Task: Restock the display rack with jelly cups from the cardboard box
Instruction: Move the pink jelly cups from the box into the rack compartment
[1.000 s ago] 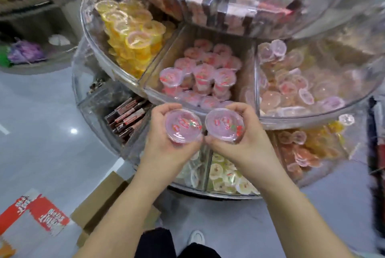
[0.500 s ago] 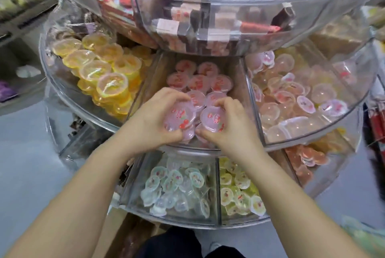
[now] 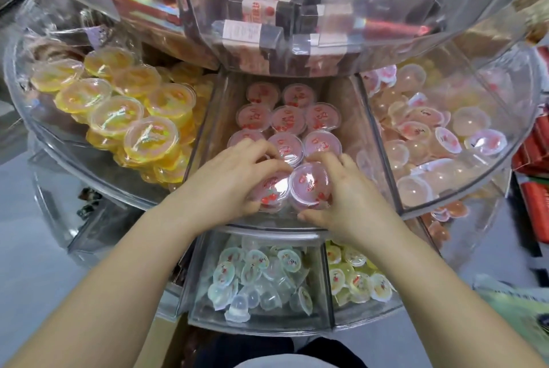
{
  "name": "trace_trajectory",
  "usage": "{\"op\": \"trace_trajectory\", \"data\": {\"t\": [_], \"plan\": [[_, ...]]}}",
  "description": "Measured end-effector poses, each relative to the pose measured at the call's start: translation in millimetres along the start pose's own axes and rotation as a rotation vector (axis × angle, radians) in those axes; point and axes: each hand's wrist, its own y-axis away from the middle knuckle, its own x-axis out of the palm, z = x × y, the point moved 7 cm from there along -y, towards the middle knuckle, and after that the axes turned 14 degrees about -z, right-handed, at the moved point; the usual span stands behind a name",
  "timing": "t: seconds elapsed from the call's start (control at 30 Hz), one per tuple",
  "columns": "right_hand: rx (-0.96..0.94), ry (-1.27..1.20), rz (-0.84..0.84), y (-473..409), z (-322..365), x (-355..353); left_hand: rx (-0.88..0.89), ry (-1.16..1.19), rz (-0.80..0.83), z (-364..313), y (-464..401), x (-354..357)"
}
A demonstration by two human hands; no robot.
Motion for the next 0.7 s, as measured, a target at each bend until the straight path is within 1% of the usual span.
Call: {"op": "trace_trajectory", "data": {"t": [0.1,0.17,0.23,0.33,0.4,0.47,0.57,0.7], "plan": [[-0.021,0.038,-0.045,-0.1,-2.5,-7.2,0.038,0.003,-0.030,-3.1,1.1,-1.4],[0.022,0.030,-0.045,-0.7,-5.6,-7.9,0.048,0.005,-0.047,-4.3,1.0,-2.6],[0.106,-0.010,0.005,-0.6,-12.7,-5.6,0.045,0.001,-0.050,-3.3,1.7,-2.7],[0.283,-0.197,0.103,0.2,-25.1,-0.7,0.038,0.011,-0.066,-3.7,3.5,-2.7],[0.317,-0.251,0.126,-2.5,-28.5,1.9,0.030,0.020,-0.092,-5.0,3.3,-3.4],[0.320,-0.263,0.105,-6.2,-29.1,3.1,0.026,0.038,-0.102,-5.8,3.2,-3.3],[0.384,-0.334,0.050,-6.2,-33.6,5.0,0.009,0.073,-0.095,-4.2,3.8,-2.6],[0.457,-0.405,0.039,-4.9,-38.5,11.6,-0.006,0.102,-0.094,-2.9,3.3,-4.0]]}}
